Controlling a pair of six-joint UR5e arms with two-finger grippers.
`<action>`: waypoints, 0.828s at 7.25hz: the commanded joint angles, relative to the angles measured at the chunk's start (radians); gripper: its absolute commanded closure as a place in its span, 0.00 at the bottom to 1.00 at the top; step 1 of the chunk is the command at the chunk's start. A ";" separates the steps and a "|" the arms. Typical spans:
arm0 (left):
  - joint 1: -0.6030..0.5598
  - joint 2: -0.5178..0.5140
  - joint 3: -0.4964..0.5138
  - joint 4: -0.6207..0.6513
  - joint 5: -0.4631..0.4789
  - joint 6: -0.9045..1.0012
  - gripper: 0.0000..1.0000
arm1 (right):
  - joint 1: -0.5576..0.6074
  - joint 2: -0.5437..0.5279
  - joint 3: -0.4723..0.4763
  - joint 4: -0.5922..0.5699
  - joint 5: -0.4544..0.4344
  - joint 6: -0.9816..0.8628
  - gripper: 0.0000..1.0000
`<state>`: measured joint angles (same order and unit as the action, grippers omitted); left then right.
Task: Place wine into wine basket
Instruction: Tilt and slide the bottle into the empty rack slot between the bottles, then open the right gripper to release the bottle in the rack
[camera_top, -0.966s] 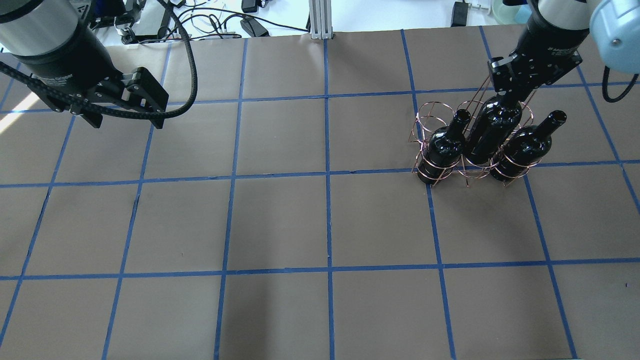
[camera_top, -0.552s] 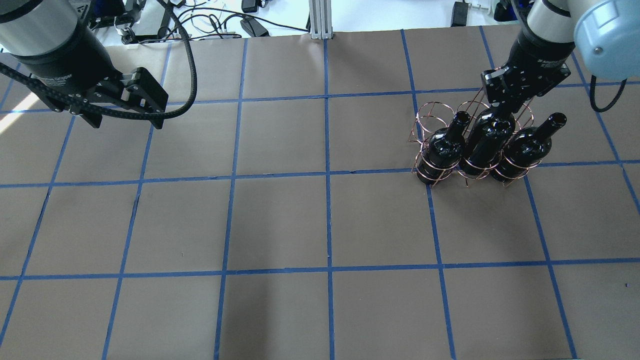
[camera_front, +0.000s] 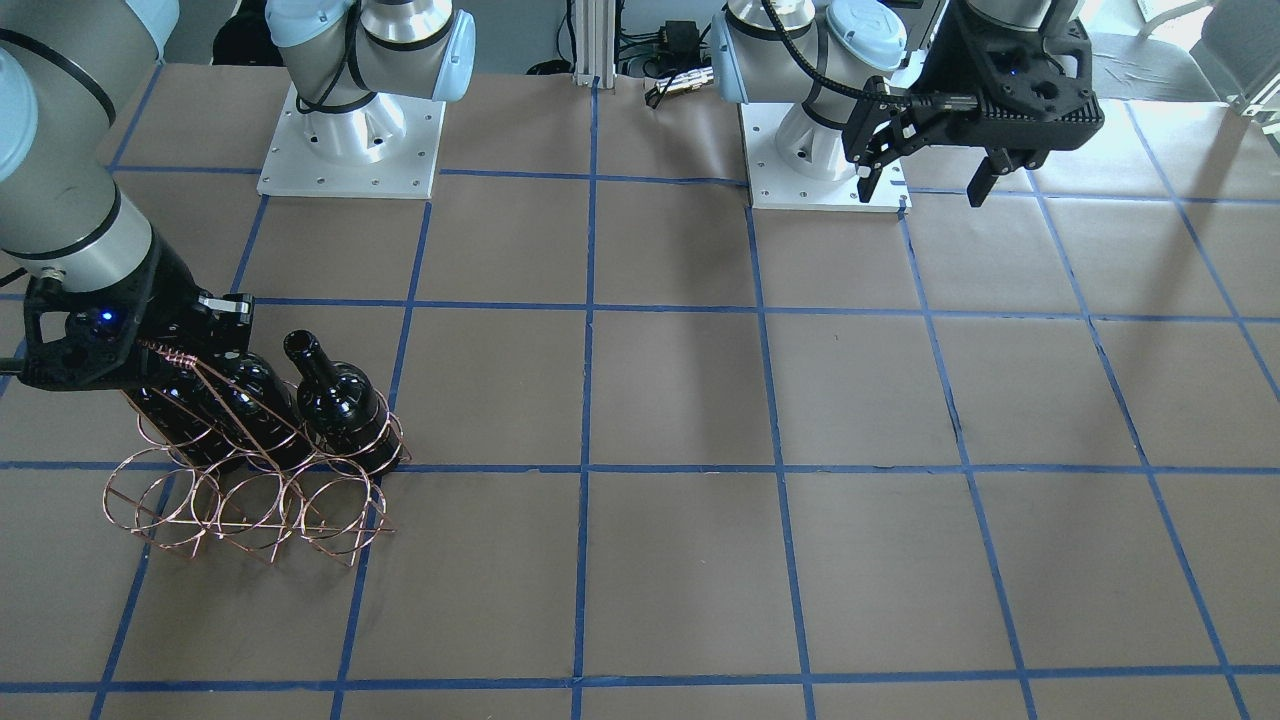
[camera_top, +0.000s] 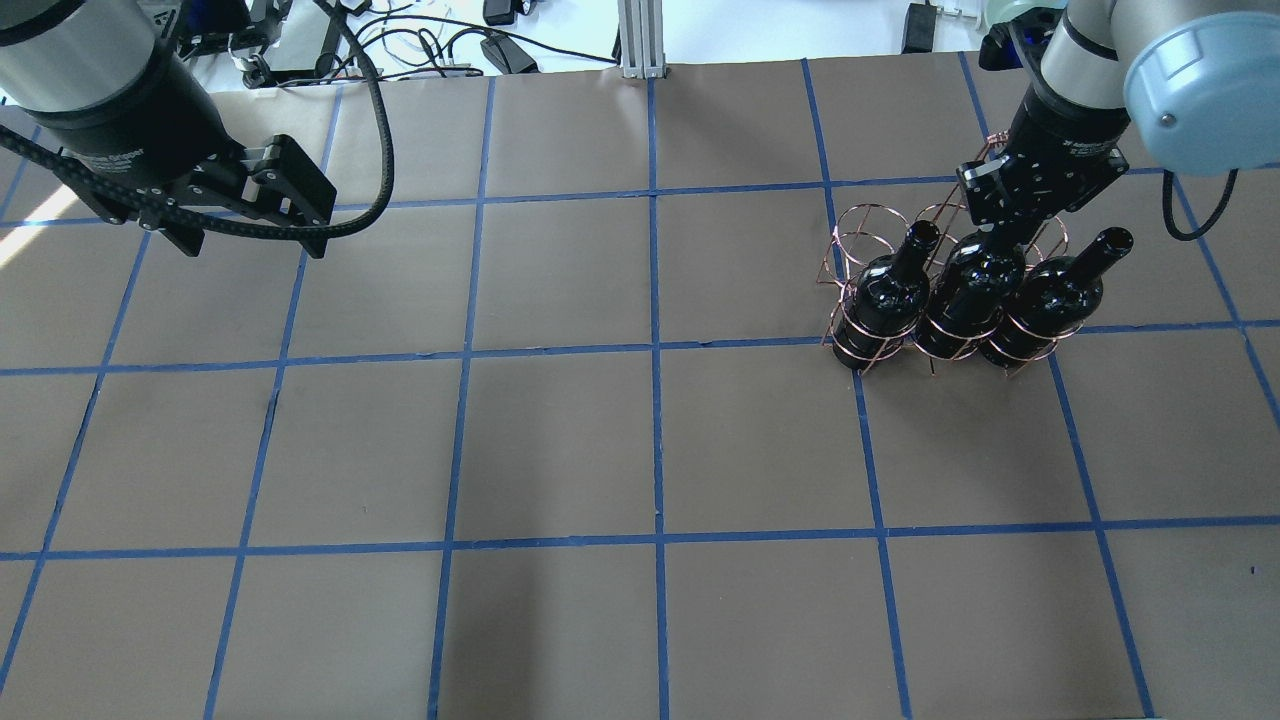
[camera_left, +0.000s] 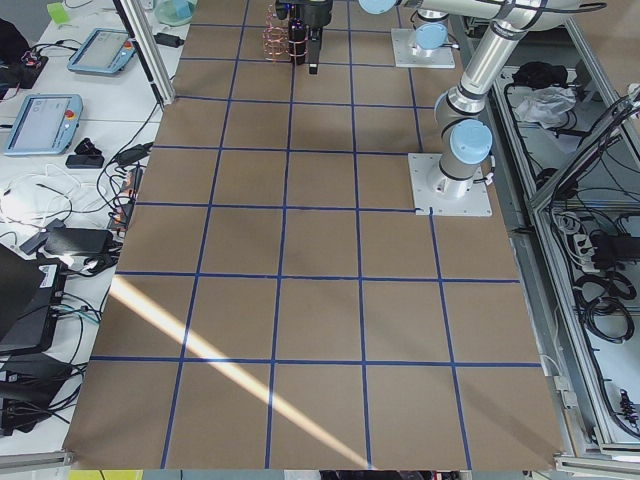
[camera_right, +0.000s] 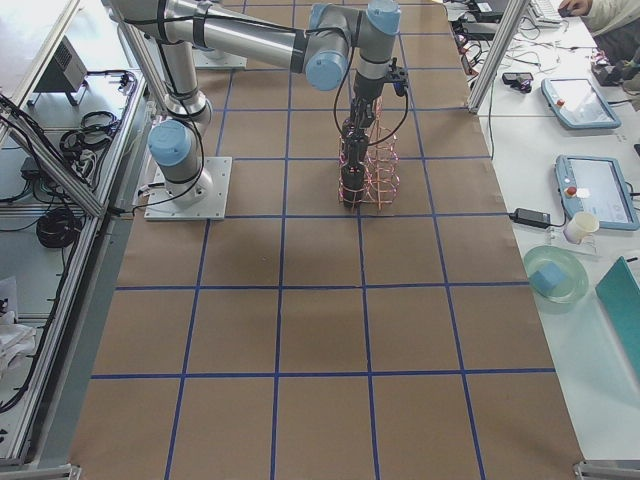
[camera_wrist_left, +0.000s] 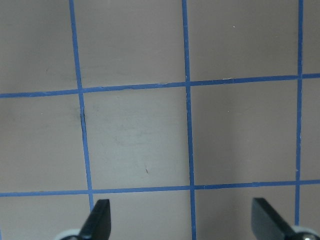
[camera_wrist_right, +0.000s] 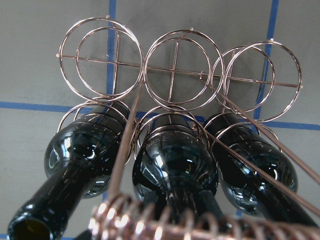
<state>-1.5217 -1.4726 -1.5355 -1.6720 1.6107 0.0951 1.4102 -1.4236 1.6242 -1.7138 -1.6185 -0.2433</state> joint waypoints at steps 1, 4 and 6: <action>0.000 0.000 0.000 -0.002 0.000 0.000 0.00 | -0.004 0.012 0.023 -0.006 -0.001 0.002 0.92; 0.000 0.000 0.000 -0.002 0.002 0.000 0.00 | 0.000 -0.003 -0.004 -0.012 -0.001 0.018 0.35; 0.000 0.000 0.000 -0.002 0.002 0.000 0.00 | 0.019 -0.026 -0.076 0.090 0.000 0.073 0.31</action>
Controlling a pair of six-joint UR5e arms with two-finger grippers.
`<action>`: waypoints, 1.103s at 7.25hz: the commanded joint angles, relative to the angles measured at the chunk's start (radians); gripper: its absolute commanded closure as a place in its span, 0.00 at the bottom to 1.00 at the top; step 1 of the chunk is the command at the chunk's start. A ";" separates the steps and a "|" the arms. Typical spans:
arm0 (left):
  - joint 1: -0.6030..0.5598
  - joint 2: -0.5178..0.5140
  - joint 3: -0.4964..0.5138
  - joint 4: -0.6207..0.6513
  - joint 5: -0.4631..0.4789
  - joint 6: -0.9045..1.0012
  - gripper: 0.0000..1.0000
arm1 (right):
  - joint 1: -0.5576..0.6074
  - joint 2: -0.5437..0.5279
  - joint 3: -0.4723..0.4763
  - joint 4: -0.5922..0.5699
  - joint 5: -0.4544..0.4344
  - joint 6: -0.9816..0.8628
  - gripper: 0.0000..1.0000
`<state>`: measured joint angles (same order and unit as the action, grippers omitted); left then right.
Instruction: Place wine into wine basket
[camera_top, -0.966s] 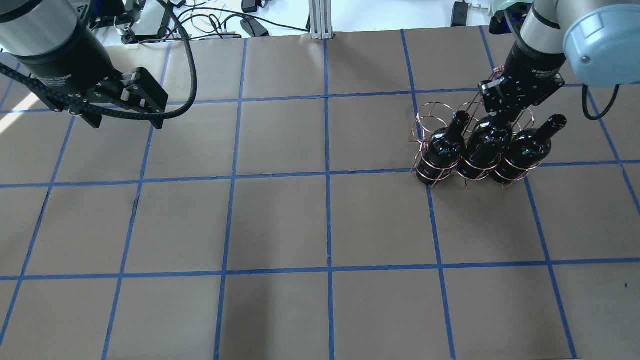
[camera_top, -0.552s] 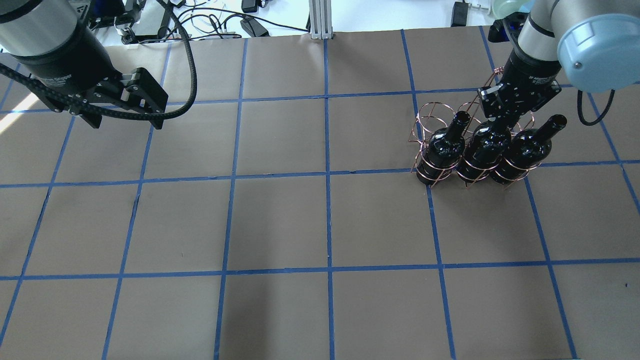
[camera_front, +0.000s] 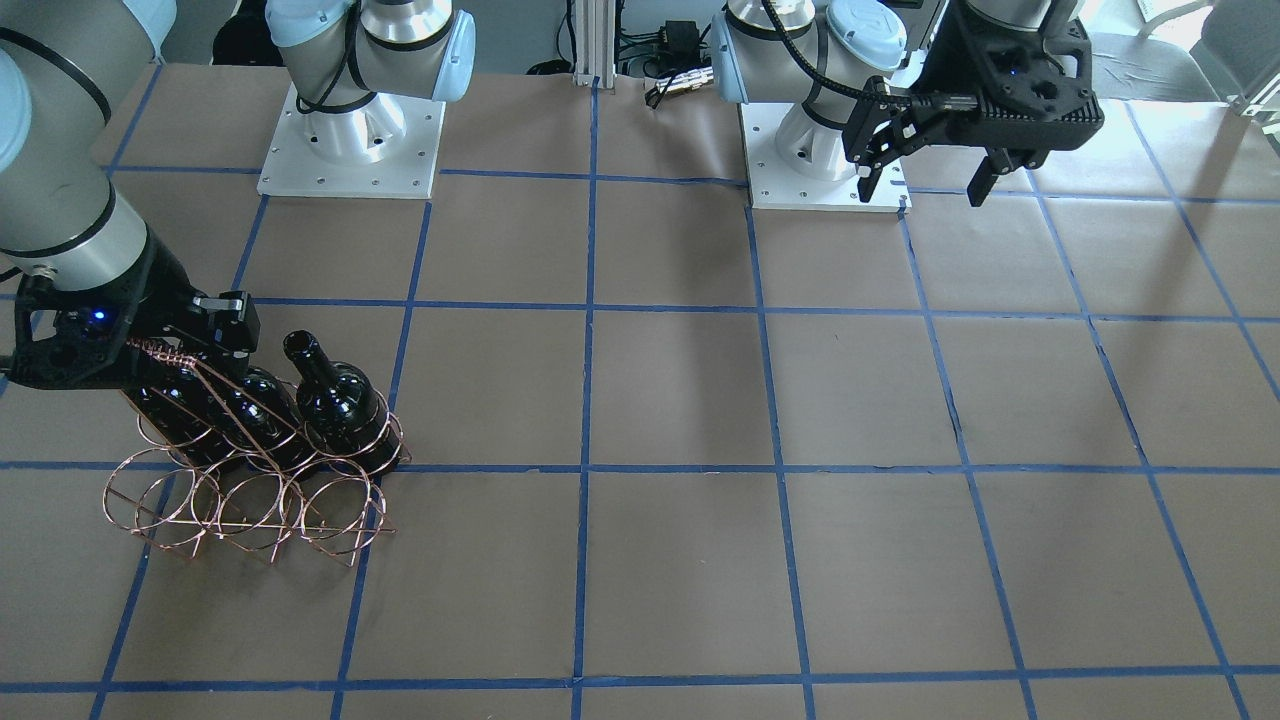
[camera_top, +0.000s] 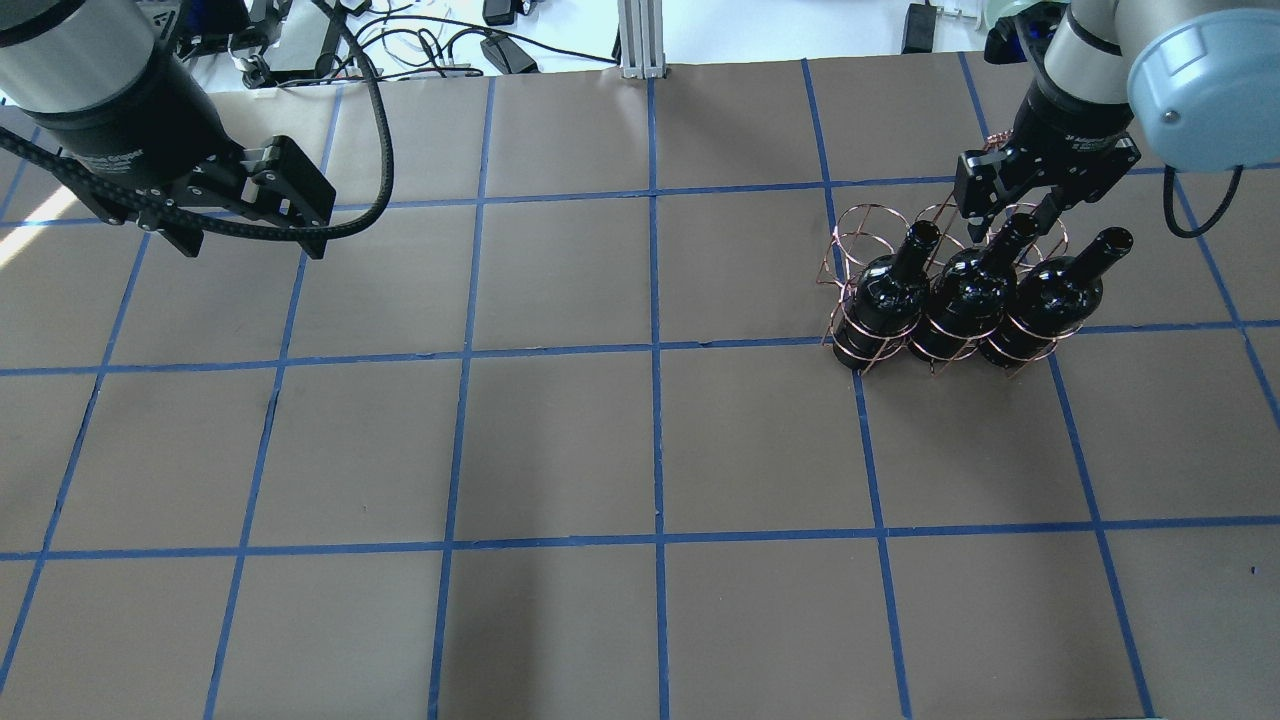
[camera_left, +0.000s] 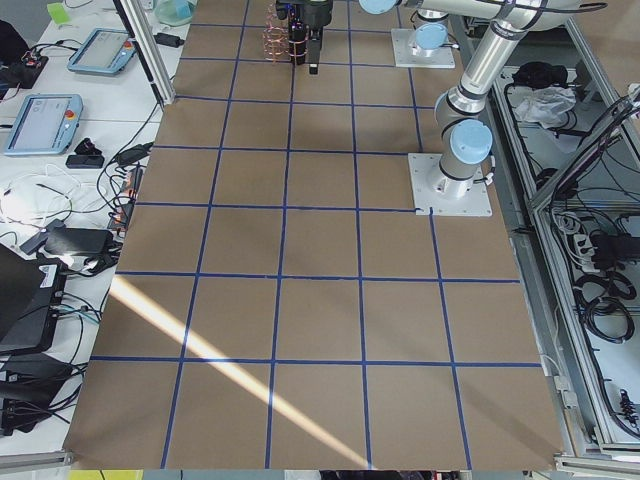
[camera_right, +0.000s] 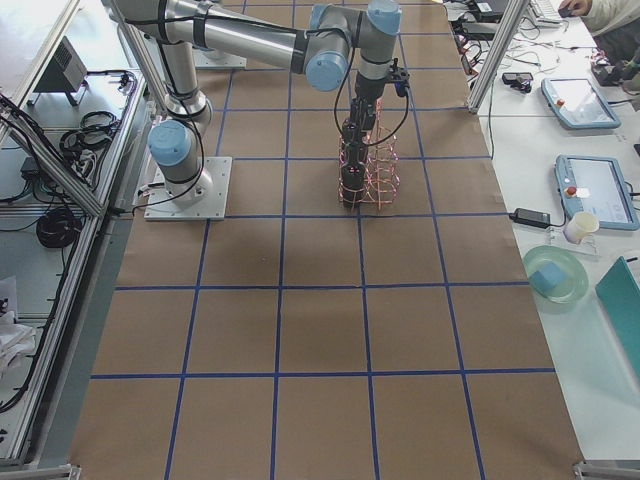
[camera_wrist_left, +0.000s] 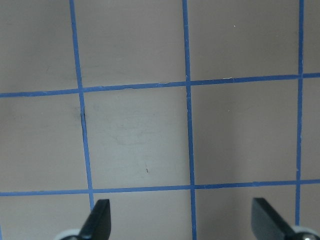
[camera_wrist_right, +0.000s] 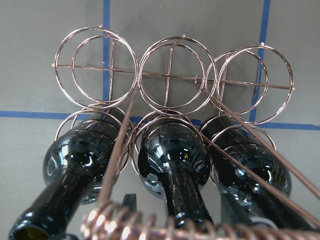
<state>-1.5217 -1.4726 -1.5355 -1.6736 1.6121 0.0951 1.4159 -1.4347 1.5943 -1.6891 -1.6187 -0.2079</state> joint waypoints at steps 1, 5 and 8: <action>0.000 0.000 0.000 0.000 0.000 0.000 0.00 | 0.034 -0.032 -0.094 0.119 0.002 0.086 0.31; 0.000 0.000 0.000 0.000 0.003 0.000 0.00 | 0.233 -0.067 -0.112 0.166 0.011 0.346 0.31; 0.000 0.000 0.000 0.000 0.003 0.000 0.00 | 0.227 -0.073 -0.116 0.161 0.019 0.335 0.31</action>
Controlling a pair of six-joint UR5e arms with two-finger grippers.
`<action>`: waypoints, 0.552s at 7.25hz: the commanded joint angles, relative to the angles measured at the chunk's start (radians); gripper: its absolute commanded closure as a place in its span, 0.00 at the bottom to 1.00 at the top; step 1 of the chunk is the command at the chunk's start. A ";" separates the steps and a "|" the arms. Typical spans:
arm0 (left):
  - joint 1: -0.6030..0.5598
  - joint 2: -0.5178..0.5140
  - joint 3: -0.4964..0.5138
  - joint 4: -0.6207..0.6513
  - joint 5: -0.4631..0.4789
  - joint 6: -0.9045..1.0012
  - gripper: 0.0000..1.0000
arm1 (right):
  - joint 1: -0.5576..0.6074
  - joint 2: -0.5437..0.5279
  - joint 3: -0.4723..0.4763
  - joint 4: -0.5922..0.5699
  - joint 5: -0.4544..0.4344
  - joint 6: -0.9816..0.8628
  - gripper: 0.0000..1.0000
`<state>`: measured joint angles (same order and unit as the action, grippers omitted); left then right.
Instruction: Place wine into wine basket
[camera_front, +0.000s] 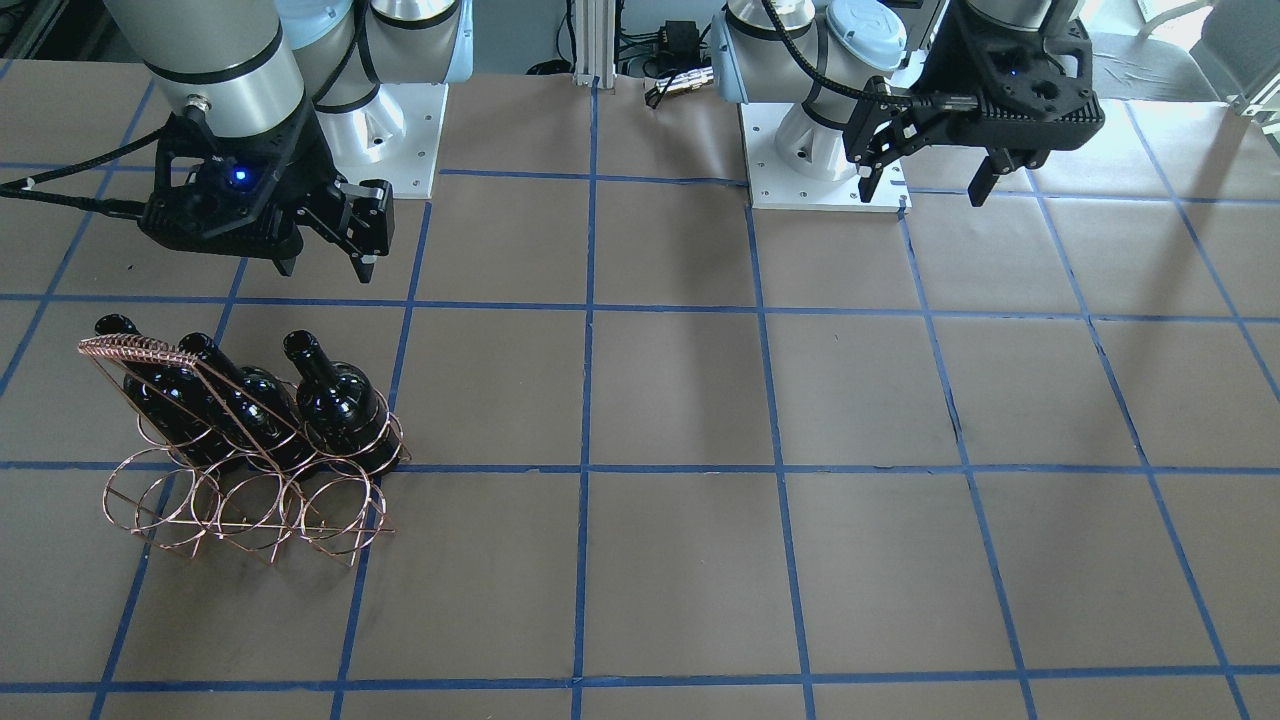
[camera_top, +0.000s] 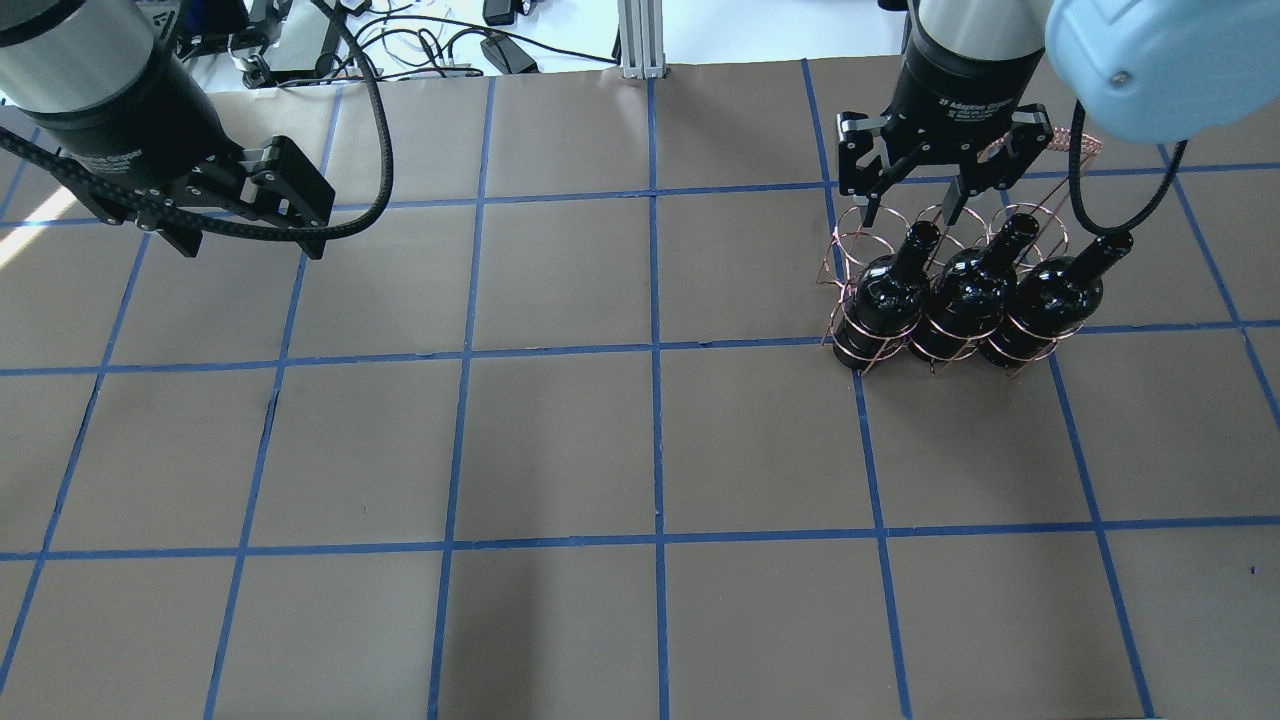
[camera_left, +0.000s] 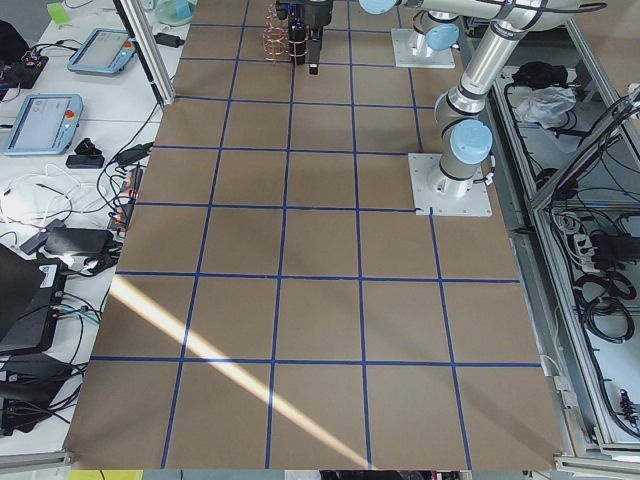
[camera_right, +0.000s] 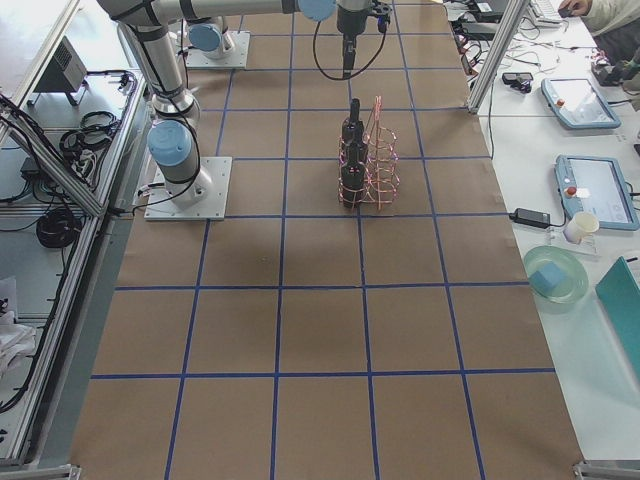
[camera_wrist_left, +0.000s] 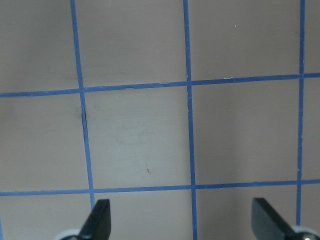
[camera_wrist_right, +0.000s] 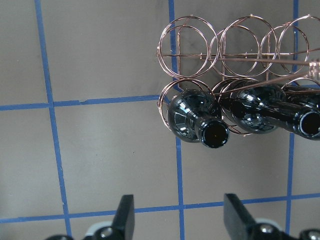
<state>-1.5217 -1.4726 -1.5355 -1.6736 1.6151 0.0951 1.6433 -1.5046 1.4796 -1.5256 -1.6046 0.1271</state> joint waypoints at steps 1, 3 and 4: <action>0.000 0.000 0.000 0.000 0.000 0.000 0.00 | -0.003 -0.005 -0.001 0.001 0.003 0.000 0.30; 0.000 0.000 0.000 0.000 0.000 0.000 0.00 | -0.004 -0.005 0.001 -0.005 -0.011 -0.001 0.04; 0.000 0.000 0.000 0.000 0.000 0.000 0.00 | -0.005 -0.005 0.005 -0.002 -0.014 -0.003 0.01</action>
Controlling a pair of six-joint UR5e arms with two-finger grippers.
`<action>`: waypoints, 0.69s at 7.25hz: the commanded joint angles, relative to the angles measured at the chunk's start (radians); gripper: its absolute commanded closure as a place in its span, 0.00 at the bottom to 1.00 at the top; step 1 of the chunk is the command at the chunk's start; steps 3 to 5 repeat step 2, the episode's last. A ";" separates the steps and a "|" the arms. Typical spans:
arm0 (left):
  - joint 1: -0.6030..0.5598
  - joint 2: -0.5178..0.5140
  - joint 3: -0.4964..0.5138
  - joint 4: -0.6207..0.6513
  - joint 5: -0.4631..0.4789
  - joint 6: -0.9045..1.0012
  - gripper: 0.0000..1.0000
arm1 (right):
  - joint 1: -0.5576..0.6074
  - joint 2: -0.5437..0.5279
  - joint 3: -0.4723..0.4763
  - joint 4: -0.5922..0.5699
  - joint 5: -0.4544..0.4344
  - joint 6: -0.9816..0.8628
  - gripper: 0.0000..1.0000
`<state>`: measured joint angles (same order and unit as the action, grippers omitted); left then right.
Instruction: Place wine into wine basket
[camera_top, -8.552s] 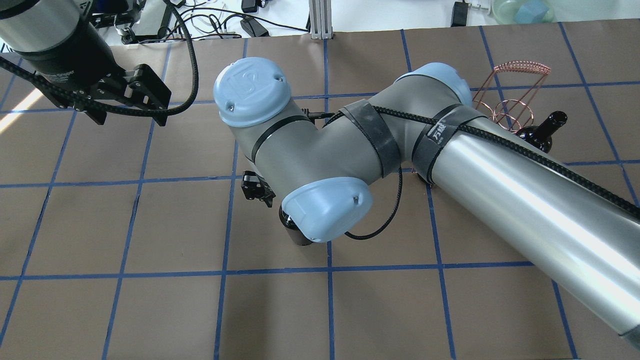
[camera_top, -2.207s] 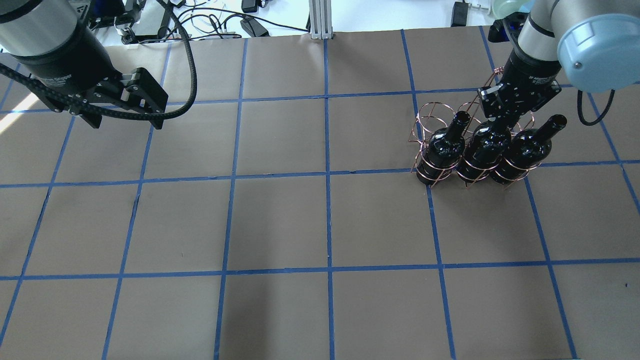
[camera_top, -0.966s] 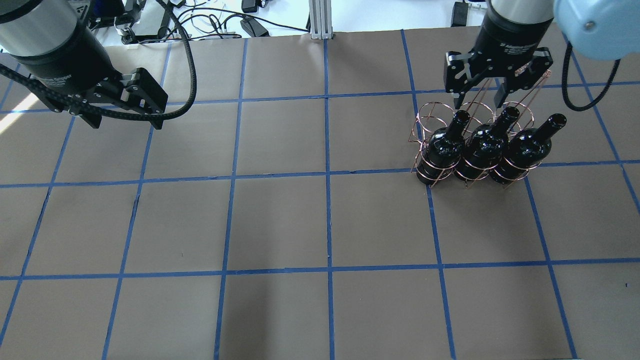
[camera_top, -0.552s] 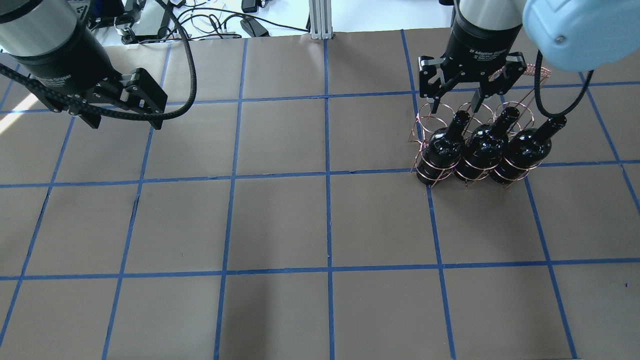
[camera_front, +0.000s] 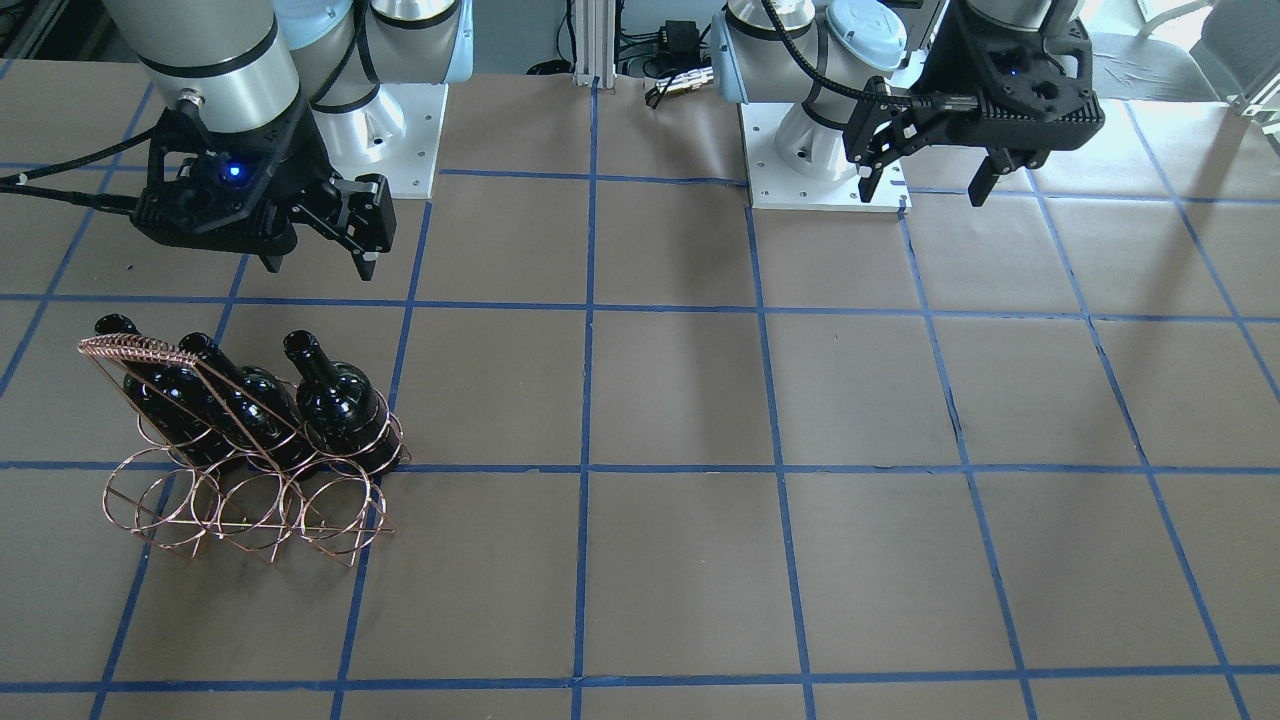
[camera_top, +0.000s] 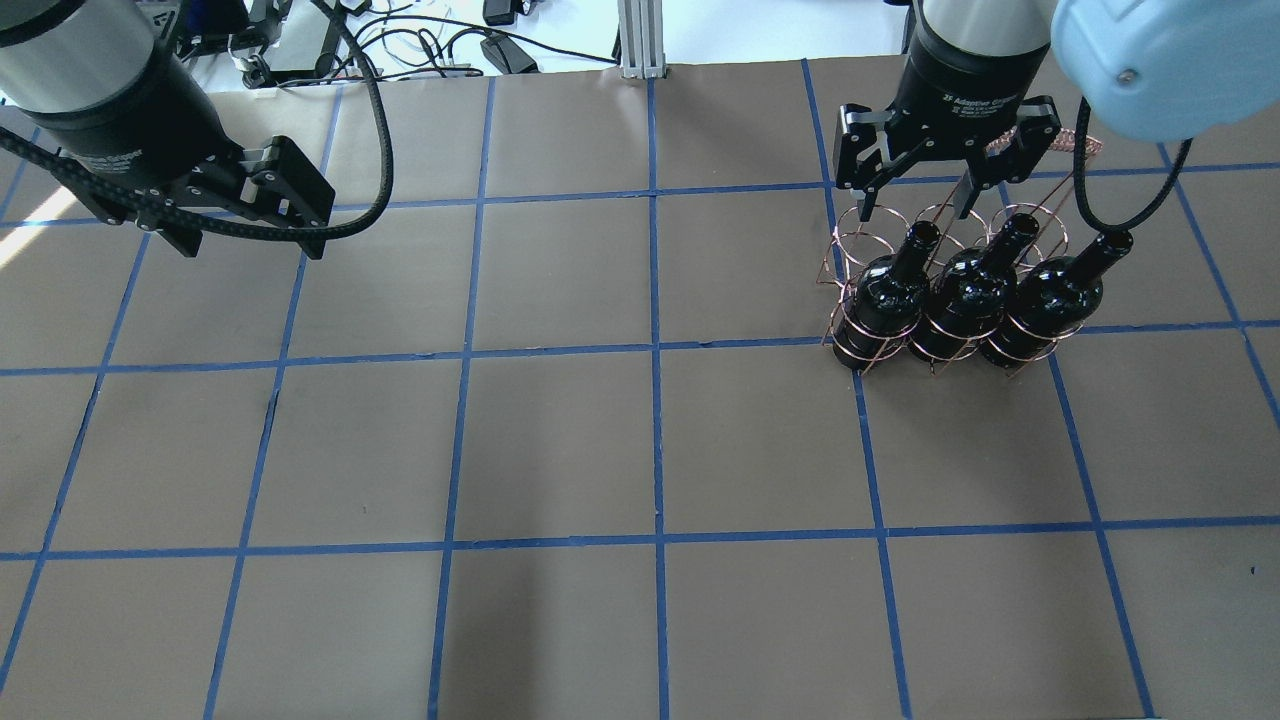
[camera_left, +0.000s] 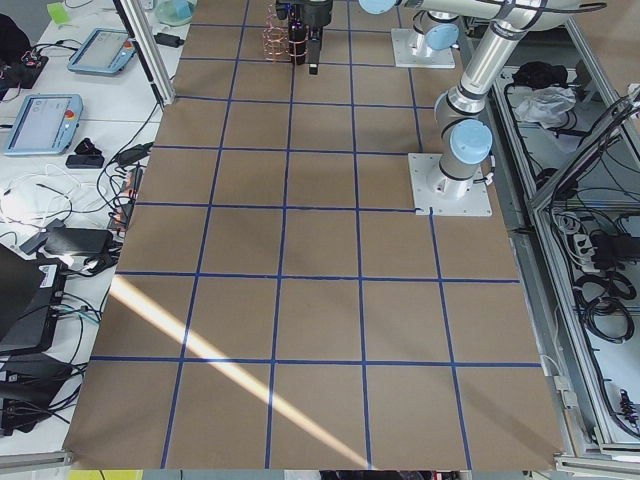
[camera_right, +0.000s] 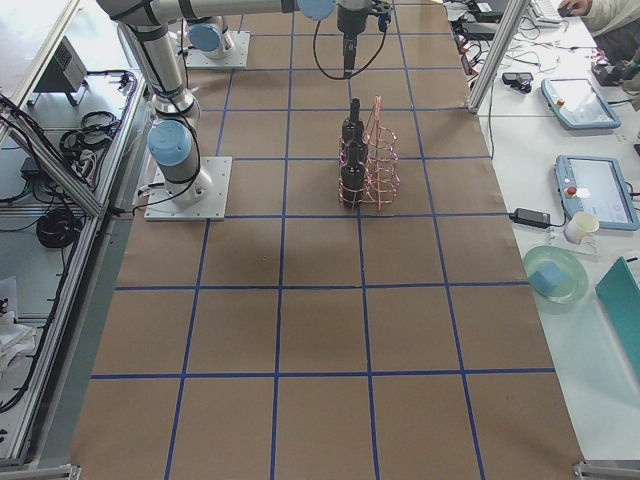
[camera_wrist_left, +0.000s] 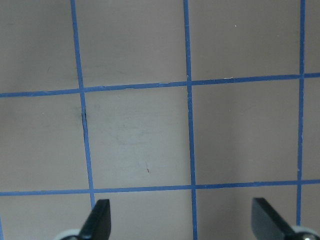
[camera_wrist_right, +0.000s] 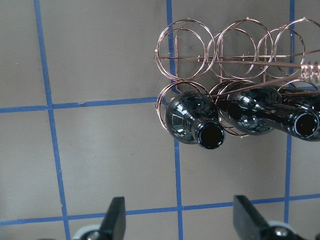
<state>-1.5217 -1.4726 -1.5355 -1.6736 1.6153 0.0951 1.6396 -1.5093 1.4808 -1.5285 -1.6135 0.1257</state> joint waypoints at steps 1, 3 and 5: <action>0.000 0.000 0.000 0.000 0.000 0.000 0.00 | -0.001 -0.008 0.010 0.007 -0.008 -0.006 0.01; 0.000 0.000 0.002 0.000 0.000 0.000 0.00 | 0.002 -0.024 0.013 0.017 -0.023 -0.011 0.01; 0.000 0.000 0.002 0.000 0.000 0.000 0.00 | 0.002 -0.024 0.013 0.017 -0.023 -0.011 0.01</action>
